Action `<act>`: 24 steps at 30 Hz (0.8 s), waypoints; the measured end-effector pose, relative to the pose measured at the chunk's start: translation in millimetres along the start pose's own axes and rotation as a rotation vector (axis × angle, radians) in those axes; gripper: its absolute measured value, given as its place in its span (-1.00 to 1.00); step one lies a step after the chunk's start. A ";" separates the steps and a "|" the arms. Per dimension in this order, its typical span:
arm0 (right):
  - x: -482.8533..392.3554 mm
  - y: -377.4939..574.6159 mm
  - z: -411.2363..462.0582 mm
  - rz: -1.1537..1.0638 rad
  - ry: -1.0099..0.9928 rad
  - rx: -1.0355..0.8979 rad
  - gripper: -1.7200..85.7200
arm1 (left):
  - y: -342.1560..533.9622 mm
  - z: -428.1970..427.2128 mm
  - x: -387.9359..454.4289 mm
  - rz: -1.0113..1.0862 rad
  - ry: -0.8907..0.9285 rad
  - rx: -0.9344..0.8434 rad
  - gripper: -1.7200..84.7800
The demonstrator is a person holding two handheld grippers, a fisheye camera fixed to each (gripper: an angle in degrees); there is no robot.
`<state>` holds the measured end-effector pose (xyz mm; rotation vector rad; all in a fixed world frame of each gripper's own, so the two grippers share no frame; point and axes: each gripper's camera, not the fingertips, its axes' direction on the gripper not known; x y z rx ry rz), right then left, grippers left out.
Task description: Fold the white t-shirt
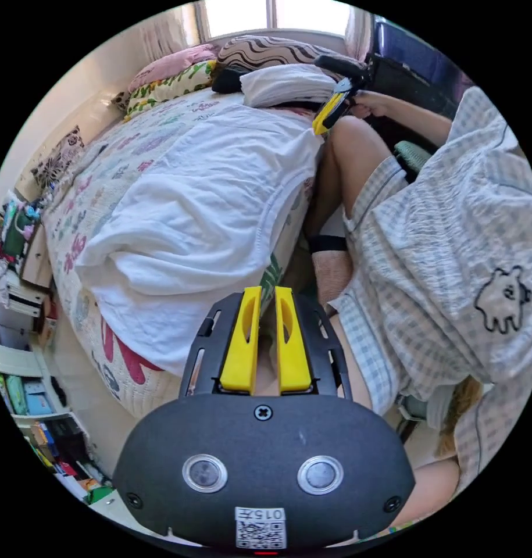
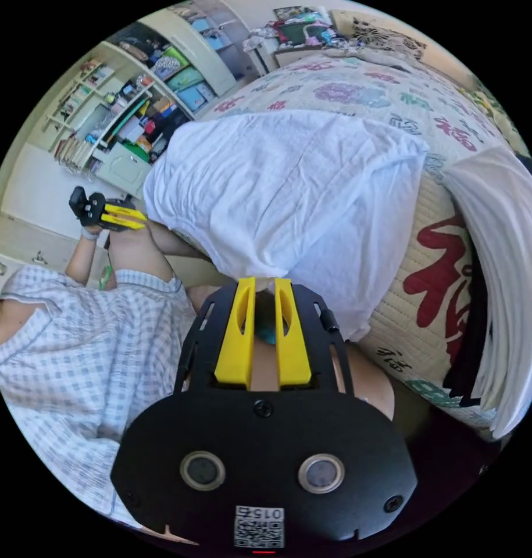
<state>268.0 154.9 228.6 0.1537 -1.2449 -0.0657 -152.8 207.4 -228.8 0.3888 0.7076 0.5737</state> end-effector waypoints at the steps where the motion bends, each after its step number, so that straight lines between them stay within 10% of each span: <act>1: 10.0 -2.6 -15.6 0.049 0.008 0.086 -0.78 | 10.0 -23.3 -22.9 -0.094 -0.028 0.096 -0.85; 12: 106.1 -105.1 3.3 0.395 -0.082 0.234 -0.70 | 42.5 -10.1 -273.6 -0.922 0.119 0.351 -0.67; 24: 108.9 -116.2 40.3 0.406 0.016 0.227 -0.95 | 57.7 -7.9 -293.7 -0.874 0.061 0.280 -0.92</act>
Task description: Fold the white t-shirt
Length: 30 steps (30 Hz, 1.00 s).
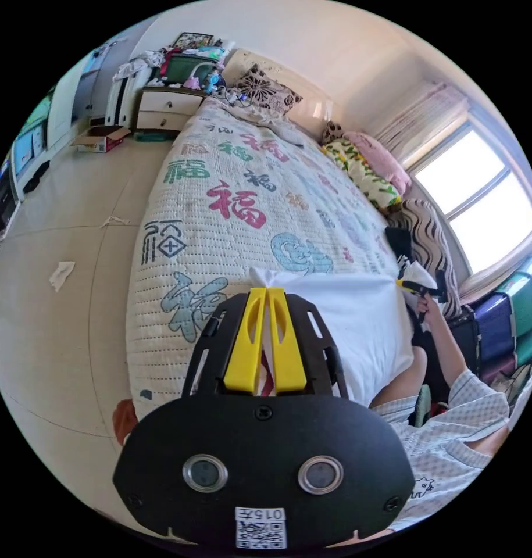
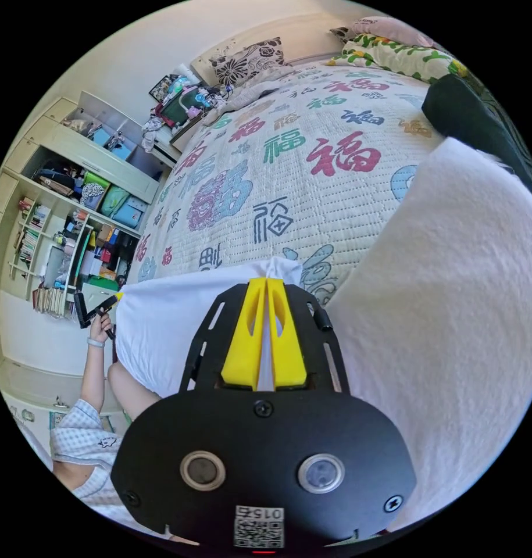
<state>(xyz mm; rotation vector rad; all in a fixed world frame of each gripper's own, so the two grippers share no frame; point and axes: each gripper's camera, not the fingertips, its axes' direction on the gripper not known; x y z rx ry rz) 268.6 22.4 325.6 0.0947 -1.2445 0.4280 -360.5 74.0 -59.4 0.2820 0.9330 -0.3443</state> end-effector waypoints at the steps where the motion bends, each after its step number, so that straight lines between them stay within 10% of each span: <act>1: -4.7 5.3 -0.7 -0.017 0.008 0.004 -0.93 | 4.6 -7.2 2.2 0.001 -0.001 0.013 -0.84; 8: -56.9 65.1 -18.0 -0.242 0.111 0.078 -0.82 | 105.0 -63.7 50.5 0.109 0.029 0.086 -0.73; 16: -232.6 51.5 91.8 -0.649 -0.240 -0.121 -0.80 | 165.9 -35.2 67.4 0.066 -0.034 0.112 -0.79; 30: -295.5 24.1 228.9 -0.554 -0.131 -0.303 -0.95 | 256.4 -74.5 55.1 -0.053 -0.055 0.262 -0.97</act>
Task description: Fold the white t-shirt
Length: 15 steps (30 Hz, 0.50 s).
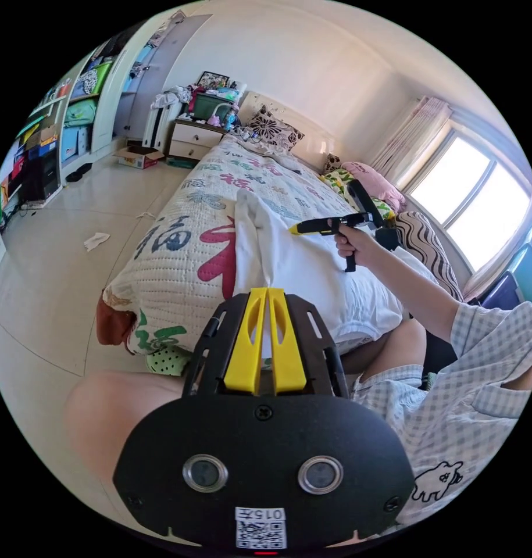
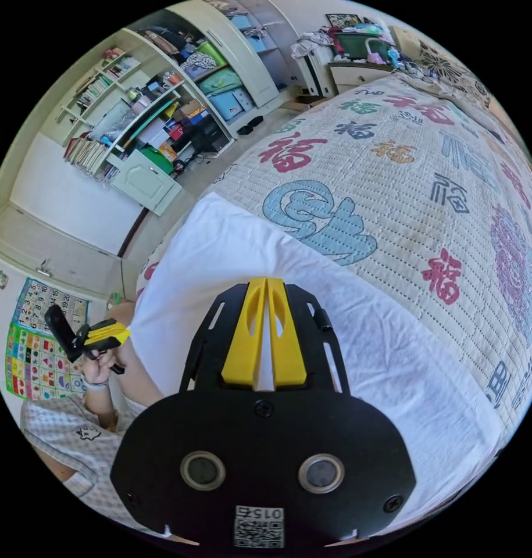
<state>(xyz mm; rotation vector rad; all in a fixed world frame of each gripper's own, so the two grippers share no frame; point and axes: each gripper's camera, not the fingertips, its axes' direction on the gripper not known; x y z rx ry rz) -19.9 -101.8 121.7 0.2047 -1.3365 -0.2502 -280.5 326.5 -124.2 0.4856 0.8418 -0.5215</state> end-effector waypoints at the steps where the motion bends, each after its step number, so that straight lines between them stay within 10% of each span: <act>1: -1.5 0.7 -3.3 -0.004 -0.009 0.007 -0.94 | 2.4 2.0 -0.9 -0.006 0.014 -0.004 -0.95; 15: -63.1 -68.9 29.5 -0.027 -0.053 -0.055 -0.83 | 9.5 1.7 -12.6 -0.043 0.084 0.039 -0.97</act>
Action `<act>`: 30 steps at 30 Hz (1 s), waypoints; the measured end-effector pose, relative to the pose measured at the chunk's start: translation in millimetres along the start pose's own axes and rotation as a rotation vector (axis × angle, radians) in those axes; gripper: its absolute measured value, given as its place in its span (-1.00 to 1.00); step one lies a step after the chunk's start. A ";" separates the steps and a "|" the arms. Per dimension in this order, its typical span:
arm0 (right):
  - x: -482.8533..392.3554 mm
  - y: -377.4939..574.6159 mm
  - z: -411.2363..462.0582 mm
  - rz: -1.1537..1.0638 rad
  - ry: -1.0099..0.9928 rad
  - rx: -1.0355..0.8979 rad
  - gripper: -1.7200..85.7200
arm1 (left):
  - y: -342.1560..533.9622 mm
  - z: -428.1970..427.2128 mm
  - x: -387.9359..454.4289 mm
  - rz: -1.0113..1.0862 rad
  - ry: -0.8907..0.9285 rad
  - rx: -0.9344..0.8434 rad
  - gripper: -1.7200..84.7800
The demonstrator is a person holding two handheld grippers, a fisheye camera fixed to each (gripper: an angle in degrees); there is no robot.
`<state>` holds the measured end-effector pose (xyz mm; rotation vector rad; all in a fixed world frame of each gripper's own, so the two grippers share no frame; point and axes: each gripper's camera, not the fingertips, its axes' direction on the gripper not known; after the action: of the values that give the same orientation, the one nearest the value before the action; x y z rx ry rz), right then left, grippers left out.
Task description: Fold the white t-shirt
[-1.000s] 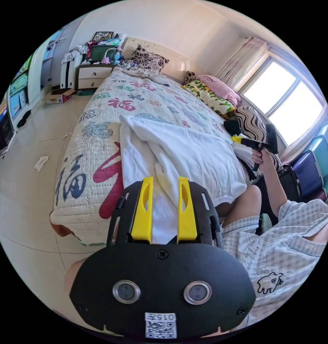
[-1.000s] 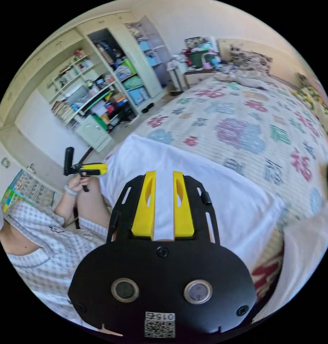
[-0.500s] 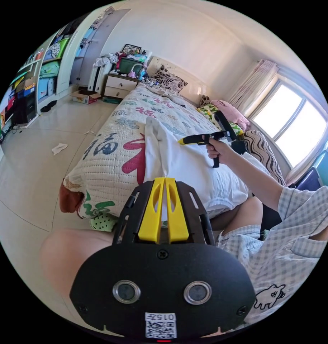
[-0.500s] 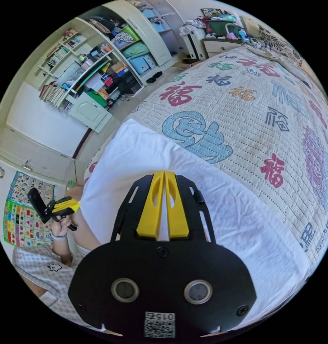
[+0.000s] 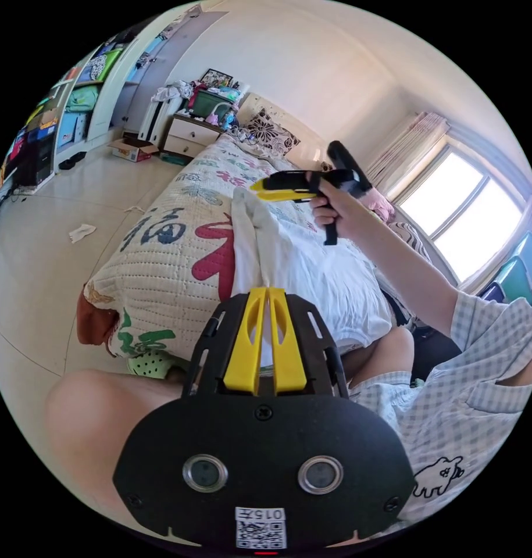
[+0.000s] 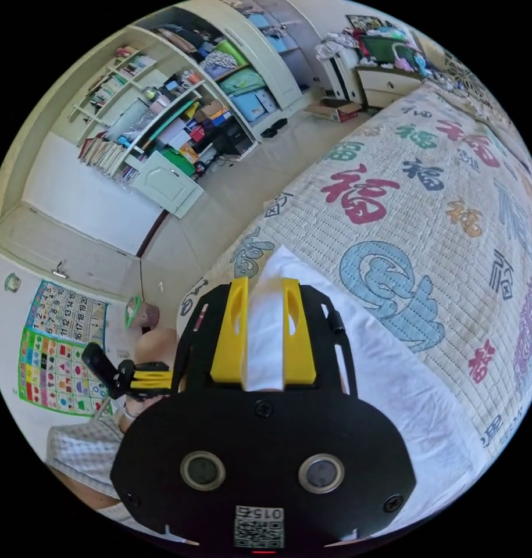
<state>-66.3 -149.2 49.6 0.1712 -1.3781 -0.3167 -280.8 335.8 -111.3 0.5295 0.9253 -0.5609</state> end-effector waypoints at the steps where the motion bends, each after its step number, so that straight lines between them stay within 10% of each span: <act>1: 1.7 -2.3 3.8 0.016 0.002 0.008 -0.92 | 2.0 -3.7 2.6 0.004 -0.005 0.006 -0.97; 17: 27.2 170.2 -124.4 -0.186 -0.026 0.253 -0.79 | -10.4 -21.0 23.1 0.045 -0.100 0.055 -0.79; 22: 94.4 315.7 -204.5 0.191 0.272 0.309 -0.78 | -48.7 24.8 74.4 0.244 0.010 -0.027 -0.79; 30: 119.4 408.4 -199.2 0.358 0.111 0.249 -0.78 | -49.5 128.0 138.7 0.409 0.055 -0.325 -0.79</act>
<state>197.0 185.9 247.3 0.1420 -1.3068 0.1621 -171.2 187.1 -174.3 0.4239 0.9068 -0.0244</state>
